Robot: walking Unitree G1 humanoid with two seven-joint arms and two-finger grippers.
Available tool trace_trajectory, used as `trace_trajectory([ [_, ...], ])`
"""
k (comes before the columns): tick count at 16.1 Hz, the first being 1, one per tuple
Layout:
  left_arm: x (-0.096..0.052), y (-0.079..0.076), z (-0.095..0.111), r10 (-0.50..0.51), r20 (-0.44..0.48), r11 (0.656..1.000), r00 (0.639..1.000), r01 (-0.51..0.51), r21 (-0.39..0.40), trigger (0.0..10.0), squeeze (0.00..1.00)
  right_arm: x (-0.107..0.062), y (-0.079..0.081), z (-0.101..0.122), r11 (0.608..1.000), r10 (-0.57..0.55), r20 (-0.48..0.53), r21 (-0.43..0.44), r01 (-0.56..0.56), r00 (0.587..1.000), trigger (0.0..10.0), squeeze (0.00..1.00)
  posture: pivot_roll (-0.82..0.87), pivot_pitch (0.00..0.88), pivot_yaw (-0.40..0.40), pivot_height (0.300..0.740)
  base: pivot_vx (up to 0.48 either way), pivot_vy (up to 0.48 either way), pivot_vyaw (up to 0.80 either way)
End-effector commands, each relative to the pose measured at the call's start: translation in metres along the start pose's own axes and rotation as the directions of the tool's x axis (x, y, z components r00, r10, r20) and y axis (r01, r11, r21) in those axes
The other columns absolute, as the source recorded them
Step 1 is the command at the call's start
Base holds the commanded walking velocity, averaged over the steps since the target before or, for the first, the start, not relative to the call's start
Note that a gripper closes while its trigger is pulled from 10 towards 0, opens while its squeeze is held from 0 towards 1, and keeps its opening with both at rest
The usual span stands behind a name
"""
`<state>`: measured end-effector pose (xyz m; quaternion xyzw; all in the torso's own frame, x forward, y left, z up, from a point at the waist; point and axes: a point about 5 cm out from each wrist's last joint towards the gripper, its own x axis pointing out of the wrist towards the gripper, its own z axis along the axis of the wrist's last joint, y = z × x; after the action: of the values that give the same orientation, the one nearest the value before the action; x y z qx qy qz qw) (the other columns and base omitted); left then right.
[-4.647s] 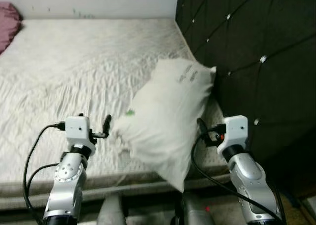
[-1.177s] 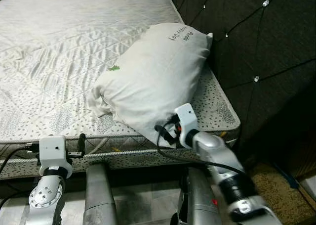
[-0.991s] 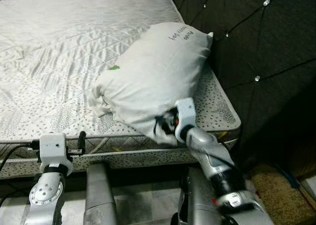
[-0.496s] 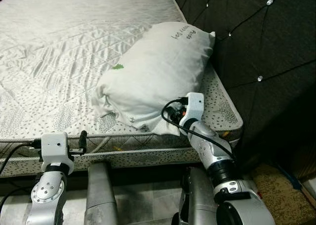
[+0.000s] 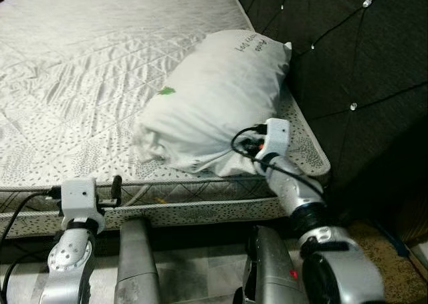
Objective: Clean up the room
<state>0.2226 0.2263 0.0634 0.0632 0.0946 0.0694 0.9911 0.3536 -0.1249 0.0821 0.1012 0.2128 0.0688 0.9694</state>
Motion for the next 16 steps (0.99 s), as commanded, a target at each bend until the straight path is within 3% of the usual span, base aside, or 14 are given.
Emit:
trace_trajectory([
  [1, 0.002, -0.002, 0.000, 0.002, 0.005, 1.000, 1.000, -0.002, 0.006, 10.0, 0.00, -0.002, -0.029, 0.029, 0.994, -0.113, 0.099, -0.002, 0.113, 0.989, 0.0, 0.00, 0.10, 0.000, -0.097, 0.515, 0.000, 0.000, 0.00],
  [4, 0.005, -0.002, -0.001, -0.002, 0.007, 1.000, 1.000, 0.002, 0.008, 10.0, 0.00, -0.008, -0.068, 0.061, 0.973, -0.228, 0.168, 0.015, 0.229, 0.959, 0.0, 0.00, 0.08, 0.000, -0.075, 0.515, 0.000, 0.000, 0.00],
  [5, 0.006, -0.002, -0.001, -0.003, 0.008, 1.000, 1.000, 0.003, 0.009, 10.0, 0.00, -0.009, -0.072, 0.065, 0.971, -0.240, 0.179, 0.018, 0.240, 0.954, 0.0, 0.00, 0.08, 0.000, -0.075, 0.515, 0.000, 0.000, 0.00],
  [8, 0.016, -0.005, 0.003, -0.011, 0.026, 1.000, 1.000, 0.011, 0.008, 10.0, 0.00, -0.029, -0.114, 0.113, 0.936, -0.340, 0.294, 0.015, 0.352, 0.893, 0.0, 0.00, 0.07, 0.000, -0.063, 0.515, 0.000, 0.000, 0.00],
  [10, 0.018, -0.005, 0.004, -0.011, 0.029, 1.000, 1.000, 0.011, 0.007, 10.0, 0.00, -0.039, -0.129, 0.125, 0.920, -0.370, 0.328, -0.002, 0.392, 0.869, 0.0, 0.00, 0.06, 0.000, -0.062, 0.515, 0.000, 0.000, 0.00],
  [14, 0.018, -0.006, 0.002, -0.009, 0.030, 1.000, 1.000, 0.009, 0.004, 10.0, 0.00, -0.049, -0.150, 0.096, 0.905, -0.389, 0.277, -0.065, 0.421, 0.879, 0.0, 0.00, 0.05, 0.000, -0.058, 0.515, 0.000, 0.000, 0.00],
  [16, 0.019, -0.007, 0.002, -0.018, 0.030, 1.000, 0.999, 0.018, 0.008, 10.0, 0.00, -0.051, -0.153, 0.066, 0.907, -0.390, 0.220, -0.076, 0.414, 0.894, 0.0, 0.00, 0.04, 0.000, -0.051, 0.515, 0.000, 0.000, 0.00],
])
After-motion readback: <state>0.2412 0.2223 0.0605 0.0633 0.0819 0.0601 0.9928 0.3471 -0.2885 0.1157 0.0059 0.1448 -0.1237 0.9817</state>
